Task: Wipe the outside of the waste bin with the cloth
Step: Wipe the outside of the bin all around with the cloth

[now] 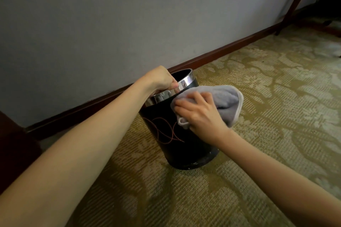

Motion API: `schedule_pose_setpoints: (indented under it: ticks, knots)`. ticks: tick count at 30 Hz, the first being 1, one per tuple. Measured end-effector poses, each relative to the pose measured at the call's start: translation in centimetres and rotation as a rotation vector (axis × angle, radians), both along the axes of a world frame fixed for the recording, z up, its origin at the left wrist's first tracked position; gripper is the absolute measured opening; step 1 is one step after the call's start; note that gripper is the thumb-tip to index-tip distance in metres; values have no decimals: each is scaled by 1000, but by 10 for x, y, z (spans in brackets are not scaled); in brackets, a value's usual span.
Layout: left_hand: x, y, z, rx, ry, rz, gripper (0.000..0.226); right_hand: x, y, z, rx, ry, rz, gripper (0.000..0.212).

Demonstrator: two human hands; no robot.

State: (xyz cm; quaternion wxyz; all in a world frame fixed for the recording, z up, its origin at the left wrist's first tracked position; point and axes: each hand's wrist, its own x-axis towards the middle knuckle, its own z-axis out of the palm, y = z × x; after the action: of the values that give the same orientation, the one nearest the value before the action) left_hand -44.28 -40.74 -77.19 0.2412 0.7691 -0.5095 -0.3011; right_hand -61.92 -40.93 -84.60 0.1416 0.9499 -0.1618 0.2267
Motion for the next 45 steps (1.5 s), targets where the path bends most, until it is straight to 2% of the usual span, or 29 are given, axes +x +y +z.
schedule_pose_setpoints:
  ticks: [4,8,11,16,21,25,28,30,31,35,37,45]
  knots:
    - [8,1,-1,-4,3,17,21,-8,16,-22,-30,27,12,32]
    - [14,6,0,18,41,65,21,-45,45,-76,-87,241,93,24]
    - [14,10,0,3,68,82,21,-64,50,-90,-43,372,119,22]
    - [11,8,-1,-35,-4,108,29,-29,22,-41,-62,223,64,24]
    - [14,7,-3,-57,-69,69,26,13,8,-1,-39,86,26,33]
    - [28,4,-10,-46,-84,100,25,-4,20,-28,-49,128,85,28]
    - [34,3,-17,-107,-32,66,13,-30,30,-60,-43,226,141,23]
    - [36,8,-21,-166,33,33,9,-45,30,-74,10,225,132,21]
    - [37,11,-21,-196,70,5,11,-50,29,-78,32,205,122,21]
    - [49,34,-26,-210,96,-197,42,-54,23,-82,60,161,109,20]
    - [66,45,-41,-191,91,-186,46,-55,20,-82,66,141,93,16]
    - [72,61,-80,-295,68,-122,24,-61,21,-84,78,128,94,19]
